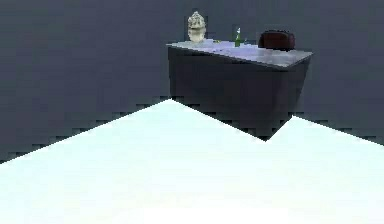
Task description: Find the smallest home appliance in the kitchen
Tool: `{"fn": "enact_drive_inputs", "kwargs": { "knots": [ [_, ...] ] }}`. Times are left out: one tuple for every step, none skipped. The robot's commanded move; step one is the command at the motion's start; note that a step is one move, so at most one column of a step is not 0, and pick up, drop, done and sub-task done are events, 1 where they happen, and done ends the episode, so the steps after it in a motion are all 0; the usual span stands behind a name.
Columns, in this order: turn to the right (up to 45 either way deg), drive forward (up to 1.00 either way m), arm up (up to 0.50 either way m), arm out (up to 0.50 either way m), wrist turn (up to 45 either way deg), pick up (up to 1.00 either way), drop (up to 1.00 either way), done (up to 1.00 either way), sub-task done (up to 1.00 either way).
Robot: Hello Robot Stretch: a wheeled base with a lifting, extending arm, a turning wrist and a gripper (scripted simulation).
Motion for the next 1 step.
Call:
{"fn": "enact_drive_inputs", "kwargs": {
  "knots": [
    [0.0, 0.35, 0.0, 0.0, 0.0, 0.0, 0.0, 0.0, 0.0]
  ]
}}
